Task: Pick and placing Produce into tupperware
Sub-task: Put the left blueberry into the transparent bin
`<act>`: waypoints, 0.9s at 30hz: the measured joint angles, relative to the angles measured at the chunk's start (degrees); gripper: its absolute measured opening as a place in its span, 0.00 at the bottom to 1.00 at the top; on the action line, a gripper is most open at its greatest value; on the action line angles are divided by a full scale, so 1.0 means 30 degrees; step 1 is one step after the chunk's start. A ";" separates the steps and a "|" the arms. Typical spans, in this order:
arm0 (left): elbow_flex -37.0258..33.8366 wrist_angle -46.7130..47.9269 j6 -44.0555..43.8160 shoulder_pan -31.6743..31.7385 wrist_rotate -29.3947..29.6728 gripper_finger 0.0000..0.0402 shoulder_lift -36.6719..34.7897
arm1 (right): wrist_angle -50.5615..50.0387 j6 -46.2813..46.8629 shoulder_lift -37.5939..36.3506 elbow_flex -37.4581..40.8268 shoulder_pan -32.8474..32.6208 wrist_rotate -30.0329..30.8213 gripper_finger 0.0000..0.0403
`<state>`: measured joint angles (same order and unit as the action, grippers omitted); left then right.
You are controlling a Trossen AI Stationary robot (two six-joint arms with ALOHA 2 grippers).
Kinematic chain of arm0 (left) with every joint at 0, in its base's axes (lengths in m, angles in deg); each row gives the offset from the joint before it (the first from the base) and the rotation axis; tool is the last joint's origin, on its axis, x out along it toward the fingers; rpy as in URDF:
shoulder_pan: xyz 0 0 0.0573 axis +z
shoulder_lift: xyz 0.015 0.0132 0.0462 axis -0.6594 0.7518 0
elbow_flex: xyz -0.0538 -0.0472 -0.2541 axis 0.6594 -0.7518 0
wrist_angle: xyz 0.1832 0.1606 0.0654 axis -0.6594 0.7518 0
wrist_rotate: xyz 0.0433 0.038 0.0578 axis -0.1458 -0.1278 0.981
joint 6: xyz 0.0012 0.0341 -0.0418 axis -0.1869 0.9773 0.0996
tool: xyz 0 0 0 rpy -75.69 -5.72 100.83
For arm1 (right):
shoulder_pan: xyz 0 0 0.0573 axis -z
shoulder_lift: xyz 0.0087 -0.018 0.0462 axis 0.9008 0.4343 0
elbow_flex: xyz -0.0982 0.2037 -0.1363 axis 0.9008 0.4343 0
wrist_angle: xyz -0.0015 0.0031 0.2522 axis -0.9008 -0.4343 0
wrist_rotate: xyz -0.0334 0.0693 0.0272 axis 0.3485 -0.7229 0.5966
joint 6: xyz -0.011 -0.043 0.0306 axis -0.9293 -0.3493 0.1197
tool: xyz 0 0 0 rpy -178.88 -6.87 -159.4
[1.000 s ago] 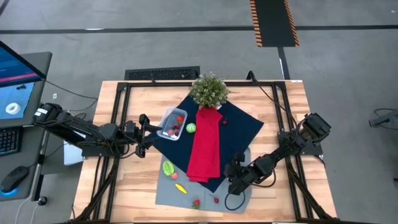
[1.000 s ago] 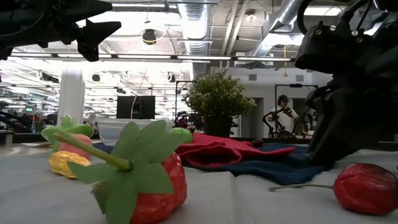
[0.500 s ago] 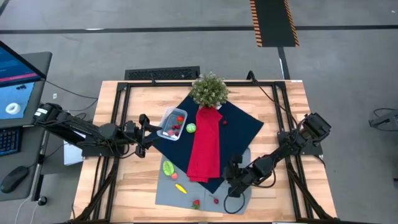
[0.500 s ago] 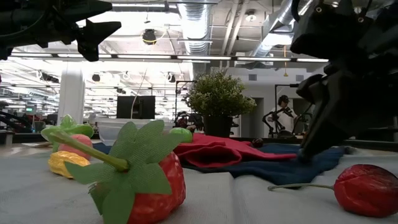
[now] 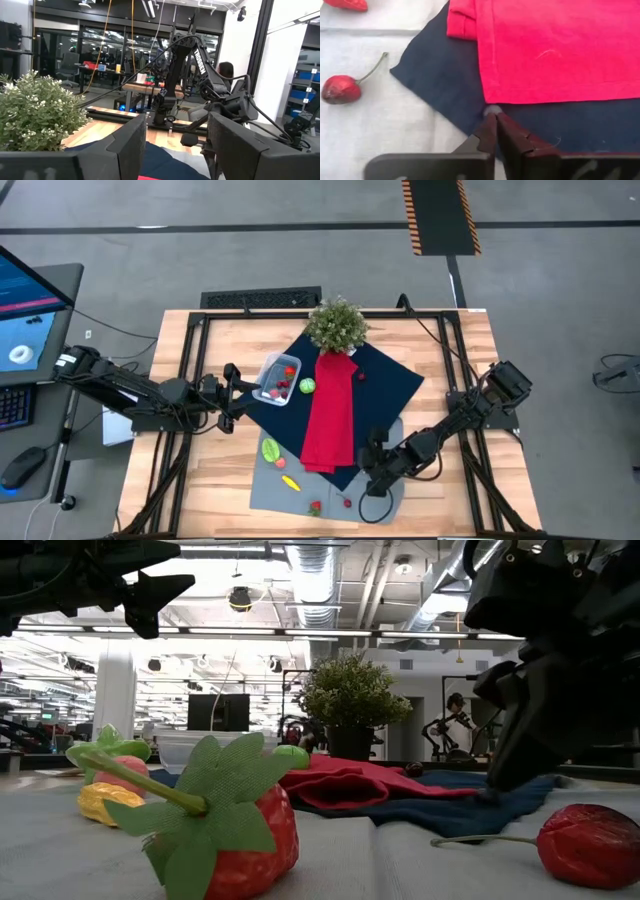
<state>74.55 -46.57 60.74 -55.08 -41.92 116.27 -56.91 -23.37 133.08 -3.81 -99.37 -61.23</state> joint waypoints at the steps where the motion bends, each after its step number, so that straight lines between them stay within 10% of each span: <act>1: 0.0000 0.0001 0.0000 0.0000 0.0000 0.51 0.0005 | 0.0010 0.0013 0.0000 0.0000 0.0000 -0.0232 0.14; 27: 0.0000 -0.0003 -0.0029 -0.0002 -0.0044 0.51 0.0000 | 0.0173 -0.0160 0.0015 0.0000 0.0936 -0.0796 0.40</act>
<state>74.55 -46.57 60.66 -55.08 -42.06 116.27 -56.39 -23.85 133.13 -3.81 -96.57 -63.62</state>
